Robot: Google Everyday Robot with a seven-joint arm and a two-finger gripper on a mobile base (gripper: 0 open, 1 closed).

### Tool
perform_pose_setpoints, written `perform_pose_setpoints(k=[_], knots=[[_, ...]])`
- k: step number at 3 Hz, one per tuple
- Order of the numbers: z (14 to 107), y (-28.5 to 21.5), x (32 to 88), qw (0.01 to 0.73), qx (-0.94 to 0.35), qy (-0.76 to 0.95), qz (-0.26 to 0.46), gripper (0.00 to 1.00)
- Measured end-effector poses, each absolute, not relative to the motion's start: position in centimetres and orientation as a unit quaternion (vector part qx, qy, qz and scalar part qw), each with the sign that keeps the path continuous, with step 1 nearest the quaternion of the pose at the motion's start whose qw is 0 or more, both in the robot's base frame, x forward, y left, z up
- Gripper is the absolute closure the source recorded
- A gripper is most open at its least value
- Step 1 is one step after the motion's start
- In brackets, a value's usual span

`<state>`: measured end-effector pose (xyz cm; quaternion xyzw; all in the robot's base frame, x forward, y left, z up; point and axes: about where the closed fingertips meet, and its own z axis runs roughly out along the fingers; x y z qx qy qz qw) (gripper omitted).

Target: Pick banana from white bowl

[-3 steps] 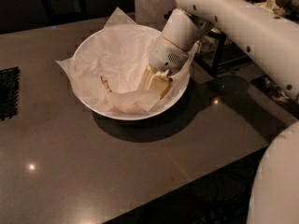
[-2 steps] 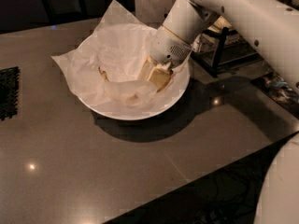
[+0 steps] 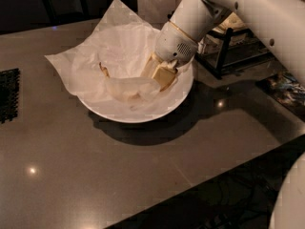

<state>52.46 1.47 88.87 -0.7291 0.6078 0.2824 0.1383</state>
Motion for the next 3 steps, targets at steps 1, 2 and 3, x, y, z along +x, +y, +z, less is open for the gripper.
perform_pose_setpoints(k=[1,2,3], knots=[[87.6,2.2,51.8,0.132,-0.721,0.607,0.307,1.00],[86.1,3.0,51.0,0.121,-0.712,0.608,0.328,1.00],[86.1,3.0,51.0,0.121,-0.712,0.608,0.328,1.00]])
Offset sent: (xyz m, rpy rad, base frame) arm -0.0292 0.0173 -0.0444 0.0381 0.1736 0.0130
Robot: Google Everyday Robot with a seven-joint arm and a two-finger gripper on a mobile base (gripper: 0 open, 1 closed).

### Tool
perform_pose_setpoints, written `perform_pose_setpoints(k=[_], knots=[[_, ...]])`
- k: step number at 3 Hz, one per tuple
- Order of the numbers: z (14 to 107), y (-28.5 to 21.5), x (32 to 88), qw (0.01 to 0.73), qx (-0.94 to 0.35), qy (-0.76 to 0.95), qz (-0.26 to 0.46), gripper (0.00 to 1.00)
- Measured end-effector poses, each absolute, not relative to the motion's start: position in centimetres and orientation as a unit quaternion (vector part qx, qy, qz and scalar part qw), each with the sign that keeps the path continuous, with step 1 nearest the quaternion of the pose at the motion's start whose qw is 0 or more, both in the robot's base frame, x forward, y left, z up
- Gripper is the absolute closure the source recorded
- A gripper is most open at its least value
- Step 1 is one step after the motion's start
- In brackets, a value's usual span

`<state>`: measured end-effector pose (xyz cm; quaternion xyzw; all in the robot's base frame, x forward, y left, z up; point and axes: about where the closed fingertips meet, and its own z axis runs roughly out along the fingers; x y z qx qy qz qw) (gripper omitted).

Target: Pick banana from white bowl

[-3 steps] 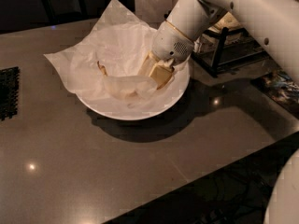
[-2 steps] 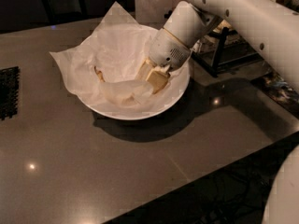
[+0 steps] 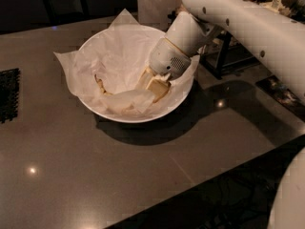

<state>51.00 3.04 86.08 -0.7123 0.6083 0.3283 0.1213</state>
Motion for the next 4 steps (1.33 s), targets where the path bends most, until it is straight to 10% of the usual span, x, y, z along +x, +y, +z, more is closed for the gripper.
perform_pose_setpoints(k=[4], knots=[[86.08,3.04,51.00,0.121,-0.712,0.608,0.328,0.12]])
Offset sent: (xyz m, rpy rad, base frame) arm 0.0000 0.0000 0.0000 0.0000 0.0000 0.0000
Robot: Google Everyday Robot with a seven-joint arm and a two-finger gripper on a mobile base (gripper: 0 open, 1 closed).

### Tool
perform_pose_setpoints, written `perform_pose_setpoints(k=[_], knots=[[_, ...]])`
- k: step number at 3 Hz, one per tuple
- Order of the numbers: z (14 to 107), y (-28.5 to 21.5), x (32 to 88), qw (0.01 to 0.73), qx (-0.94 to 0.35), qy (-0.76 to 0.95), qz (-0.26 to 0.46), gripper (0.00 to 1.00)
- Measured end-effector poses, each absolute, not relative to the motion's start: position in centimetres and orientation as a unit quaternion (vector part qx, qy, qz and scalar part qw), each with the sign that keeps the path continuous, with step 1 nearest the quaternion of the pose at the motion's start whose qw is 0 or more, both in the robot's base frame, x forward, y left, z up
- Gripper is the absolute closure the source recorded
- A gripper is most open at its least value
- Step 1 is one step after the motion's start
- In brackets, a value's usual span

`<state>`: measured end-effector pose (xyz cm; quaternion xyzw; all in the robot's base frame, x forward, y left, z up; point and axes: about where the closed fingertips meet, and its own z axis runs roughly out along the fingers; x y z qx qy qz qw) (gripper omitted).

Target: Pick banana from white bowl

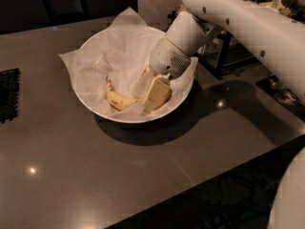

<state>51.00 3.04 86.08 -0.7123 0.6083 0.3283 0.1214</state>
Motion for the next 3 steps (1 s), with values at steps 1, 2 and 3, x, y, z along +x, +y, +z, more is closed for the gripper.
perform_pose_setpoints(k=[1,2,3], knots=[[86.1,3.0,51.0,0.121,-0.712,0.608,0.328,0.00],[85.8,3.2,51.6,0.126,-0.708,0.614,0.325,0.04],[85.5,3.0,52.8,0.133,-0.699,0.625,0.320,0.16]])
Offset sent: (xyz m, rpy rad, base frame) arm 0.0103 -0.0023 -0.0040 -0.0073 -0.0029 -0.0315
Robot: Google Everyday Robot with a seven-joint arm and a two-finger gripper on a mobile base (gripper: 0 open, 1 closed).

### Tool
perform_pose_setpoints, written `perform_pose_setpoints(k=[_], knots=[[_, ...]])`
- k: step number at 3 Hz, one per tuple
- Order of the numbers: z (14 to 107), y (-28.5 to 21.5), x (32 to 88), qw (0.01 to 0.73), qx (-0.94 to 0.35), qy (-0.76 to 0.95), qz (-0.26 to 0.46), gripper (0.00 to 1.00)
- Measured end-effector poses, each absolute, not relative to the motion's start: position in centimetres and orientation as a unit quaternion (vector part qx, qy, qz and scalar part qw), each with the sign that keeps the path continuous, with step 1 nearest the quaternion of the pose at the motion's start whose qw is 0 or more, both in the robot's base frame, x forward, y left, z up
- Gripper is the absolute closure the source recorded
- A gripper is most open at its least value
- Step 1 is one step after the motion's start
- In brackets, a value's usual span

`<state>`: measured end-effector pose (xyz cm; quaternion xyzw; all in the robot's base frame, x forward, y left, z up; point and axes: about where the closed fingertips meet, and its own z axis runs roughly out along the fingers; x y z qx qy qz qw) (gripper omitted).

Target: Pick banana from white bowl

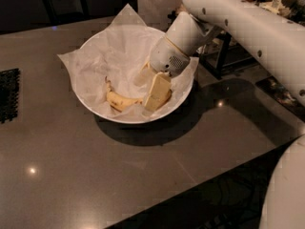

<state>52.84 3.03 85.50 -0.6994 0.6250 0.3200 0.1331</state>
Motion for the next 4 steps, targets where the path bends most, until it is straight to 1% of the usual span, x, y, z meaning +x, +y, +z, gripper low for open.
perform_pose_setpoints(k=[1,2,4], knots=[[85.6,2.8,53.8,0.142,-0.694,0.634,0.310,0.30],[85.8,2.8,54.4,0.150,-0.691,0.640,0.300,0.32],[83.7,2.9,54.8,0.138,-0.679,0.654,0.303,0.33]])
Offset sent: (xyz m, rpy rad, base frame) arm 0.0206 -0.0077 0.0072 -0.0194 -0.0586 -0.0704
